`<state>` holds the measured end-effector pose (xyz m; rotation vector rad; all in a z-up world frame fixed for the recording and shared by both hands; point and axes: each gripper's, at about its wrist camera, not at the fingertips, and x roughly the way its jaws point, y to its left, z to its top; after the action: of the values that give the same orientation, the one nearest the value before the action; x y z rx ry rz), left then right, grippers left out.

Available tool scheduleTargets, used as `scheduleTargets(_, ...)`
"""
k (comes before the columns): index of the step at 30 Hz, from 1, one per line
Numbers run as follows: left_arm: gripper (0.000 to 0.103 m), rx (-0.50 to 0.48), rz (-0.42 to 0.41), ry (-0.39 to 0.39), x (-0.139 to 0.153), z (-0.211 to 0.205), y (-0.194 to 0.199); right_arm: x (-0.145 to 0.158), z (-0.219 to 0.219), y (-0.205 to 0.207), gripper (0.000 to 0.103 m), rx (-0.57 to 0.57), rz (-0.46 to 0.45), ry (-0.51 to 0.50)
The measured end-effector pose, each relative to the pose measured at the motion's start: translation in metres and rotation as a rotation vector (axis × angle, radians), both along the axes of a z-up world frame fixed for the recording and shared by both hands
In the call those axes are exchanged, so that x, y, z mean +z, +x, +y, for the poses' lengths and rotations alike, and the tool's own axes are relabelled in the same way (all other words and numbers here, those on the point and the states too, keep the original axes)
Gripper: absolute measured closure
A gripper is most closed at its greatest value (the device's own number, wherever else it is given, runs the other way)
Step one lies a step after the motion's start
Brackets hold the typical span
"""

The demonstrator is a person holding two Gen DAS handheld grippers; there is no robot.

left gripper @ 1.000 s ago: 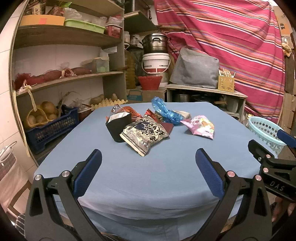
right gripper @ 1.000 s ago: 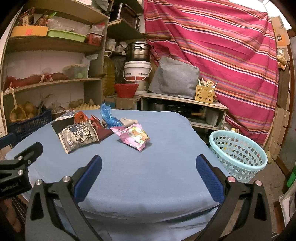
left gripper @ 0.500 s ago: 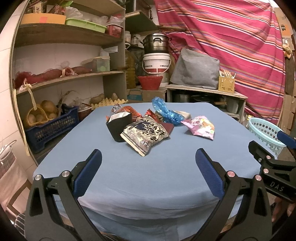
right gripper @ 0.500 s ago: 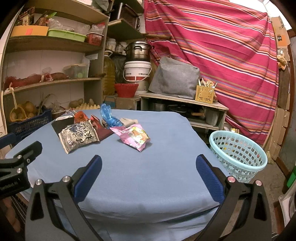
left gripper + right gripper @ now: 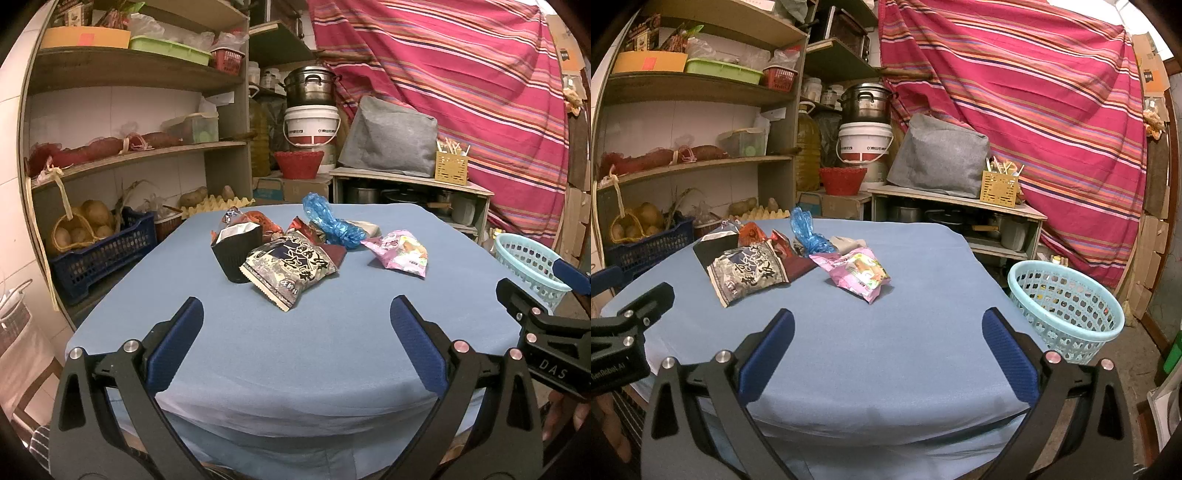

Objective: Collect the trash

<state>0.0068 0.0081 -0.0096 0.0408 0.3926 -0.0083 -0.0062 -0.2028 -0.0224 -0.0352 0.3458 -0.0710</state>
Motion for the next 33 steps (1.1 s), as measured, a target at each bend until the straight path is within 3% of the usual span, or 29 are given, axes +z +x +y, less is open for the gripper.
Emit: scheduleTargets(33, 0.005, 0.001, 0.005, -0.011, -0.0002, -0.0049, -0.0023, -0.0009, -0.0047, -0.0005, 0.004, -0.007, -0.010, -0.005)
